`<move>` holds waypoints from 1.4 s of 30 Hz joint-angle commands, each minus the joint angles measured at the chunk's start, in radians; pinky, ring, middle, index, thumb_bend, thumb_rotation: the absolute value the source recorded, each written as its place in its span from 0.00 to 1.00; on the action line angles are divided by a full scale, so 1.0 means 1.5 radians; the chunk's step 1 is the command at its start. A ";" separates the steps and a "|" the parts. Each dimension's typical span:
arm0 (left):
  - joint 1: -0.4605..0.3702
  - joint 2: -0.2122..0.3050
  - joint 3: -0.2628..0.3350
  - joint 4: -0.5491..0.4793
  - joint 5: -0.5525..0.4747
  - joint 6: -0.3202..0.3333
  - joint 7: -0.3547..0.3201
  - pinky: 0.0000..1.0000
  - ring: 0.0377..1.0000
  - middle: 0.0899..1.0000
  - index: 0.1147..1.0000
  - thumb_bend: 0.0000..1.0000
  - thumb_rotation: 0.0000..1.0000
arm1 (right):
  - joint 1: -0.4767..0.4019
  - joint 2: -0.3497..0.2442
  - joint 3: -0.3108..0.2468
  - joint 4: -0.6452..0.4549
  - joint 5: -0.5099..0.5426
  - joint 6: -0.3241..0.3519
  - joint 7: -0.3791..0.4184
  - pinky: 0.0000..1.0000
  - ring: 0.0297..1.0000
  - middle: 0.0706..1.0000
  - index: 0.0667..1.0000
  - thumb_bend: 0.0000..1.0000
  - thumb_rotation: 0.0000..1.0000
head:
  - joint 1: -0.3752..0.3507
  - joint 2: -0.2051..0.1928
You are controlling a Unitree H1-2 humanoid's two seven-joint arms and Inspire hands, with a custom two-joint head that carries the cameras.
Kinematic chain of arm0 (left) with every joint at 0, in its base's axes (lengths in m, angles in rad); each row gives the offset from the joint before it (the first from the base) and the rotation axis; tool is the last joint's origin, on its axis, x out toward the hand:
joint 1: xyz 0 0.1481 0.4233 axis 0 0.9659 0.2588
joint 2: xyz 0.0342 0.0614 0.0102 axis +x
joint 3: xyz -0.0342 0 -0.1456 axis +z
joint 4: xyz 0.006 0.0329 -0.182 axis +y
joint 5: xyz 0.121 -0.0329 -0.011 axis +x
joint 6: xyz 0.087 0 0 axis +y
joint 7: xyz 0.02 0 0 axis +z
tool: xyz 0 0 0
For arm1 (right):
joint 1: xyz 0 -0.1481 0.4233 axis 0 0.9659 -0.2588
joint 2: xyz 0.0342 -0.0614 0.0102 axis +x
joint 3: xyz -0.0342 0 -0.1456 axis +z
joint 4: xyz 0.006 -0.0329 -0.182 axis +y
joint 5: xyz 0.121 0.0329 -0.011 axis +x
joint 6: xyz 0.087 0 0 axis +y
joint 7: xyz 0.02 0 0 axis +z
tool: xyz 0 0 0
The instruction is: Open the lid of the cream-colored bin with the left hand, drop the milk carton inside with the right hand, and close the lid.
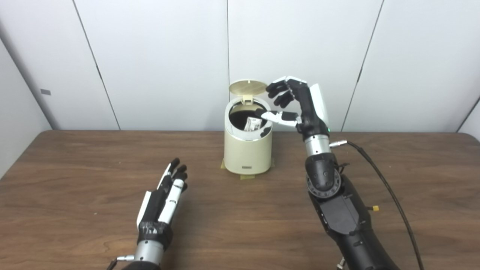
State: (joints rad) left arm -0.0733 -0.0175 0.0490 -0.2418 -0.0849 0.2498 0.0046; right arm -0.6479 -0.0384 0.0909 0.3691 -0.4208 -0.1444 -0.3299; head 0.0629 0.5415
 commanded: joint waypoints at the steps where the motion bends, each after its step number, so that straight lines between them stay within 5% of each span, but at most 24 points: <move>1: -0.059 0.007 0.006 -0.002 -0.013 0.001 -0.001 0.93 0.94 0.93 0.97 0.36 0.76 | -0.006 -0.016 -0.006 -0.036 0.006 0.006 0.017 0.36 0.39 0.46 0.46 0.52 0.00 | -0.001 -0.001; 5: -0.123 0.039 0.016 0.027 -0.019 0.013 -0.018 0.94 0.94 0.94 0.97 0.36 0.78 | 0.042 -0.028 -0.027 -0.098 0.049 0.066 0.068 0.41 0.42 0.44 0.46 0.52 0.00 | 0.000 -0.006; 12: -0.216 0.087 0.014 0.065 -0.016 0.056 -0.029 0.95 0.93 0.92 0.94 0.39 0.78 | 0.131 -0.027 -0.064 -0.248 0.159 0.236 0.178 0.40 0.39 0.48 0.53 0.51 0.00 | -0.006 -0.010; 14: -0.236 0.092 0.013 0.076 -0.018 0.060 -0.032 0.95 0.94 0.92 0.93 0.41 0.77 | 0.155 -0.022 -0.076 -0.280 0.198 0.268 0.198 0.45 0.50 0.45 0.50 0.51 0.00 | 0.004 -0.012; 17: -0.263 0.100 0.006 0.096 -0.016 0.054 -0.046 0.95 0.94 0.93 0.94 0.43 0.78 | 0.190 -0.012 -0.097 -0.322 0.251 0.308 0.213 0.56 0.62 0.64 0.47 0.50 0.14 | 0.015 -0.016; 18: -0.275 0.105 0.000 0.105 -0.010 0.056 -0.051 0.95 0.95 0.93 0.94 0.44 0.78 | 0.206 -0.006 -0.108 -0.334 0.279 0.313 0.220 0.58 0.64 0.66 0.46 0.50 0.15 | 0.020 -0.016; 20: -0.295 0.114 -0.011 0.120 -0.001 0.059 -0.059 0.95 0.94 0.93 0.94 0.45 0.81 | 0.231 0.003 -0.124 -0.350 0.322 0.318 0.231 0.66 0.73 0.75 0.74 0.55 0.29 | 0.021 -0.017; 24: -0.331 0.128 -0.032 0.153 0.022 0.057 -0.071 0.92 0.93 0.91 0.93 0.46 0.83 | 0.282 0.020 -0.140 -0.367 0.388 0.303 0.246 0.75 0.81 0.83 0.85 0.54 0.44 | 0.022 -0.021; 33: -0.420 0.141 -0.042 0.238 0.026 0.049 -0.093 0.93 0.93 0.92 0.92 0.47 0.92 | 0.337 0.050 -0.126 -0.333 0.404 0.227 0.247 0.82 0.86 0.87 0.88 0.55 0.55 | 0.020 -0.027; 39: -0.466 0.155 -0.047 0.291 0.029 0.039 -0.121 0.95 0.94 0.93 0.93 0.48 0.95 | 0.366 0.056 -0.114 -0.330 0.413 0.214 0.255 0.86 0.87 0.87 0.88 0.61 0.72 | 0.006 -0.030; 42: -0.485 0.164 -0.054 0.306 0.027 0.042 -0.144 0.94 0.93 0.91 0.93 0.49 0.99 | 0.389 0.059 -0.107 -0.341 0.417 0.220 0.256 0.77 0.85 0.86 0.88 0.57 0.85 | 0.008 -0.036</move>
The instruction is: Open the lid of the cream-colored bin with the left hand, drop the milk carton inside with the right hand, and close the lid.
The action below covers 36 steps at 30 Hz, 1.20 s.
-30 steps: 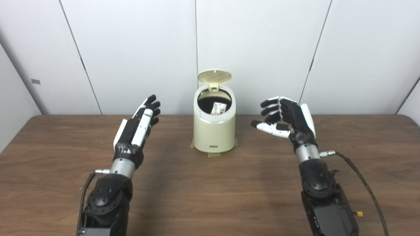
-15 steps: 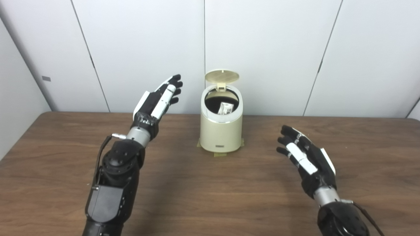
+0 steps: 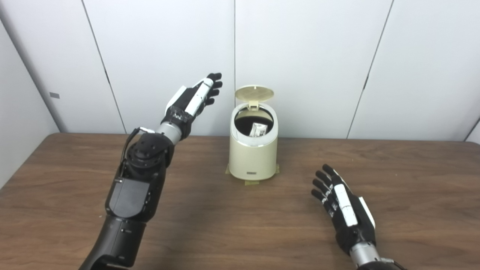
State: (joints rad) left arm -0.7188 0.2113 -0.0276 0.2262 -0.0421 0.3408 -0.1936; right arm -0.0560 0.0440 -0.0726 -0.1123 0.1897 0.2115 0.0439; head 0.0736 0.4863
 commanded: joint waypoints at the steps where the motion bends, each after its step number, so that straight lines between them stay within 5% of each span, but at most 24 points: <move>1: -0.060 0.014 -0.004 0.000 -0.002 -0.021 -0.018 0.94 0.93 0.91 0.93 0.48 0.99 | 0.001 0.007 0.001 -0.023 0.014 -0.018 0.006 0.76 0.84 0.85 0.88 0.56 0.87 | 0.002 -0.002; 10: -0.094 0.027 -0.025 0.044 0.022 -0.053 -0.045 0.93 0.93 0.90 0.91 0.48 1.00 | 0.036 0.007 0.029 -0.016 -0.009 -0.065 0.008 0.78 0.86 0.87 0.90 0.53 0.96 | -0.014 -0.012; 22: -0.111 0.028 -0.062 0.044 0.059 -0.090 -0.066 0.93 0.92 0.88 0.88 0.45 1.00 | 0.054 0.023 0.047 0.023 -0.032 -0.114 -0.005 0.80 0.83 0.85 0.88 0.54 0.94 | -0.035 -0.054; 36: -0.110 0.031 -0.125 0.045 0.162 -0.147 -0.066 0.95 0.93 0.85 0.88 0.43 1.00 | 0.071 0.012 0.045 -0.017 -0.057 -0.143 -0.010 0.82 0.86 0.87 0.90 0.59 1.00 | -0.049 -0.054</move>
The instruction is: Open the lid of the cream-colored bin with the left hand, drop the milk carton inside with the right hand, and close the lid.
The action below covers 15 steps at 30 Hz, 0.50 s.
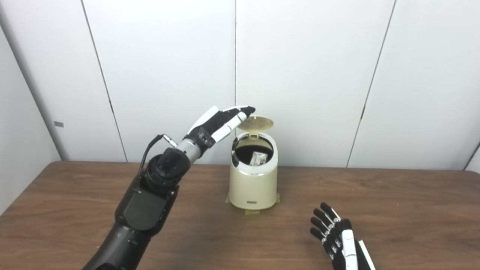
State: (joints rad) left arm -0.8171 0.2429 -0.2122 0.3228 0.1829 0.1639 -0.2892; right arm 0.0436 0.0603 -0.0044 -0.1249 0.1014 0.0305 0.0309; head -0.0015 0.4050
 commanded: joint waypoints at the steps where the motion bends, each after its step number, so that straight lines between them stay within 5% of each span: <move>1: -0.043 0.015 -0.009 -0.026 0.022 -0.030 -0.006 0.97 0.94 0.85 0.88 0.42 1.00 | 0.005 0.001 -0.002 -0.011 0.002 -0.021 -0.002 0.83 0.86 0.87 0.90 0.59 1.00 | -0.001 0.002; 8: -0.037 0.057 -0.067 -0.083 0.123 -0.033 -0.028 0.91 0.92 0.88 0.84 0.49 1.00 | 0.003 0.000 -0.007 -0.023 0.004 -0.010 -0.006 0.82 0.86 0.88 0.90 0.56 1.00 | -0.005 0.011; 15: -0.042 0.102 -0.130 -0.106 0.262 -0.125 -0.017 0.83 0.86 0.85 0.81 0.46 1.00 | -0.001 -0.001 -0.004 -0.021 -0.001 0.001 -0.014 0.80 0.85 0.87 0.90 0.57 1.00 | -0.004 0.022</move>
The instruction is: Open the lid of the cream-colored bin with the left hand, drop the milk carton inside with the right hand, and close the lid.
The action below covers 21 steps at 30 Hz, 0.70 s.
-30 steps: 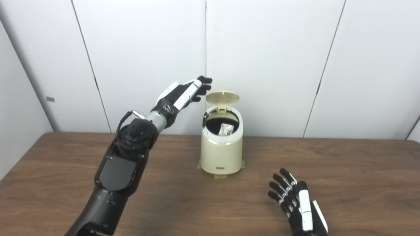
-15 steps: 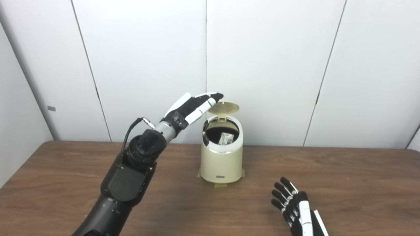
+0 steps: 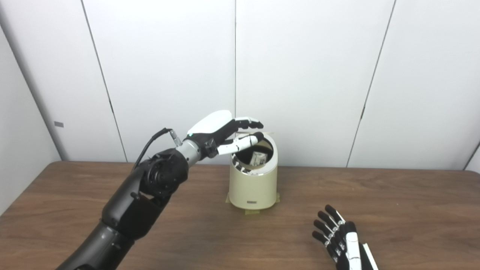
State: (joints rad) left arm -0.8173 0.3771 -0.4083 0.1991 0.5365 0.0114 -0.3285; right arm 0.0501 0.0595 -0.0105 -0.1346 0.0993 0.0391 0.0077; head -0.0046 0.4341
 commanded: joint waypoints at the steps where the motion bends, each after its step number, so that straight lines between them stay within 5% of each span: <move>1: -0.042 0.017 -0.004 -0.027 0.044 -0.028 0.008 0.83 0.87 0.85 0.80 0.46 1.00 | -0.006 0.000 0.000 -0.015 0.001 -0.002 0.001 0.80 0.85 0.87 0.90 0.57 1.00 | -0.003 0.004; 9: -0.033 0.041 -0.024 -0.040 0.155 -0.083 0.021 0.83 0.83 0.78 0.76 0.48 1.00 | -0.007 0.000 0.002 -0.024 0.000 0.014 -0.003 0.79 0.84 0.85 0.89 0.58 1.00 | -0.004 0.015; 21: -0.010 0.055 -0.044 -0.067 0.267 -0.109 -0.017 0.89 0.85 0.77 0.76 0.49 1.00 | -0.006 0.001 0.004 -0.041 -0.012 0.034 -0.008 0.76 0.81 0.82 0.89 0.61 1.00 | -0.007 0.036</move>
State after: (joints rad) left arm -0.7982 0.4399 -0.4837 0.1329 0.9186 -0.1421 -0.3629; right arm 0.0557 0.0588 -0.0069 -0.1613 0.0868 0.0901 -0.0011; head -0.0153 0.4878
